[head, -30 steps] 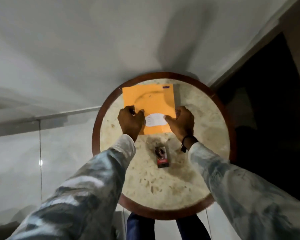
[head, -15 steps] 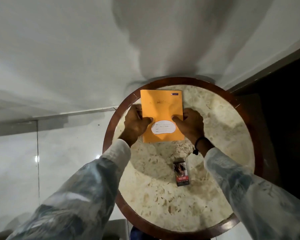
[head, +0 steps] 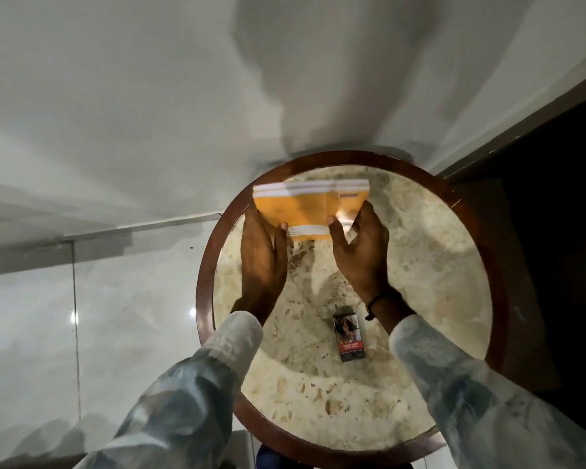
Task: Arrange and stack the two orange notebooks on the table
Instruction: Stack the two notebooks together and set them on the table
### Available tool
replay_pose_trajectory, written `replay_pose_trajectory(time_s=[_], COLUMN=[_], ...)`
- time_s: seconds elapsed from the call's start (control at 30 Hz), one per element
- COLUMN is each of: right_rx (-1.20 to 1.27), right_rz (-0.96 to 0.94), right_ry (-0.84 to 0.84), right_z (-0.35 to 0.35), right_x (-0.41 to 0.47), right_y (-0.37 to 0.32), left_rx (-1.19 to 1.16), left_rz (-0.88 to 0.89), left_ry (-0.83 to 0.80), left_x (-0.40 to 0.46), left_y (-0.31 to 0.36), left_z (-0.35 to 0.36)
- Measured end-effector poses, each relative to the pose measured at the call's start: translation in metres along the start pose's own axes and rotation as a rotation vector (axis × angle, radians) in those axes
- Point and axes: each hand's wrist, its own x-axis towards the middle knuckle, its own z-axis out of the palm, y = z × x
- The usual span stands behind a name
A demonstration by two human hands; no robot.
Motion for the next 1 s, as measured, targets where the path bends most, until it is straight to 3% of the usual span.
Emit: replay_pose_trajectory(time_s=[0.07, 0.23, 0.47, 0.53, 0.6, 0.73, 0.83, 0.9, 1.0], right_rx=[-0.002, -0.174, -0.313, -0.325, -0.322, -0.379, -0.451, -0.445, -0.347], right_rz=[0.072, 0.284, 0.354, 0.33, 0.28, 0.284, 0.338, 0.349, 0.366], right_ry=[-0.018, -0.173, -0.241, -0.177, -0.122, -0.243, -0.372, -0.405, -0.273], right_z=[-0.001, 0.012, 0.026, 0.016, -0.001, -0.033, -0.04, -0.038, -0.039], right_x=[0.015, 0.041, 0.051, 0.036, 0.004, -0.086, -0.134, -0.149, -0.129], right_y=[-0.002, 0.005, 0.023, 0.021, 0.018, 0.026, 0.034, 0.041, 0.051], left_rx=[-0.013, 0.137, 0.39, 0.473, 0.591, 0.7, 0.788, 0.839, 0.89], left_rz=[0.003, -0.283, -0.468, -0.413, -0.242, 0.057, 0.113, 0.11, 0.113], left_ry=[0.015, -0.049, -0.084, -0.02, -0.03, -0.258, -0.395, -0.394, -0.369], left_x=[0.009, 0.031, 0.042, 0.036, 0.028, 0.024, 0.021, 0.018, 0.019], left_y=[-0.004, -0.021, -0.028, -0.024, -0.019, -0.015, -0.027, -0.036, -0.041], left_z=[0.0, 0.009, 0.026, 0.028, 0.031, 0.048, 0.063, 0.068, 0.073])
